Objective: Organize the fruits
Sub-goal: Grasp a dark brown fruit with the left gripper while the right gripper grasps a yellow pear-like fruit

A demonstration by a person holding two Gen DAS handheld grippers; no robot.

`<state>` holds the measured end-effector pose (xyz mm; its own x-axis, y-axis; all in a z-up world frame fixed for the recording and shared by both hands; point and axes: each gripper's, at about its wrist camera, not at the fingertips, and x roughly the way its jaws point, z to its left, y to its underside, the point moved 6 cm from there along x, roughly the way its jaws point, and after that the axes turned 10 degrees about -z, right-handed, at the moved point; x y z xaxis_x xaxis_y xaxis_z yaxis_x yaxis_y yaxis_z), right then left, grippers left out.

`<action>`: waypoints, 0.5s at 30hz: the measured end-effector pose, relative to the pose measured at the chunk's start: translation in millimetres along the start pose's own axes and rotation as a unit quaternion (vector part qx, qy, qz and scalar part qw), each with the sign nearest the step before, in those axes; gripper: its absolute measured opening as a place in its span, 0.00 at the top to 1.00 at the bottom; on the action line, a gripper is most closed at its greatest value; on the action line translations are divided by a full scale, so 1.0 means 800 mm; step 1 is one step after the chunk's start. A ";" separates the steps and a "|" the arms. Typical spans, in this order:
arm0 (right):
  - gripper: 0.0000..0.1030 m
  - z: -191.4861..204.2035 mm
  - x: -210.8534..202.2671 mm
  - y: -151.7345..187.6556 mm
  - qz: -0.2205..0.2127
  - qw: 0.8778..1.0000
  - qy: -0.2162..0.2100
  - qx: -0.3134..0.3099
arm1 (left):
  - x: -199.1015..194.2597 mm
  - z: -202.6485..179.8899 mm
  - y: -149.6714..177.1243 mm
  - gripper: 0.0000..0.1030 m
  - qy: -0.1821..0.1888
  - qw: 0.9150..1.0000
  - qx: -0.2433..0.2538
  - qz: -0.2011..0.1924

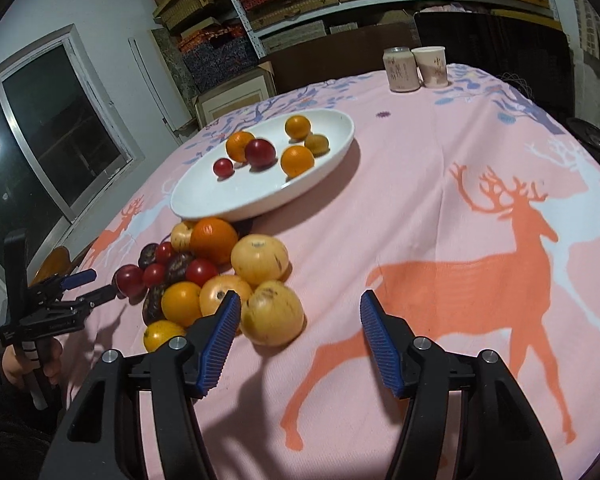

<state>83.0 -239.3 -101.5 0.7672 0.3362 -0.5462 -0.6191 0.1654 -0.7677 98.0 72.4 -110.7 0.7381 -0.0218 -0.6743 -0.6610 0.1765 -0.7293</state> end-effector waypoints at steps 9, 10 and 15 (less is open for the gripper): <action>0.39 -0.002 0.002 0.005 0.001 1.000 0.002 0.002 | 0.031 -0.004 -0.003 0.20 -0.026 0.999 0.008 0.024; 0.39 -0.002 0.003 0.006 0.002 1.000 0.002 0.002 | 0.032 -0.005 -0.006 0.20 -0.021 0.999 0.004 0.025; 0.44 0.002 0.004 0.007 0.005 1.000 0.001 -0.010 | 0.035 -0.017 -0.012 0.46 0.005 1.000 0.020 0.018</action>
<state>81.6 -235.5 -107.2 0.7608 0.3365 -0.5550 -0.6237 0.1424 -0.7686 123.3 56.4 -124.2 0.7129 -0.0257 -0.7008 -0.6803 0.2168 -0.7001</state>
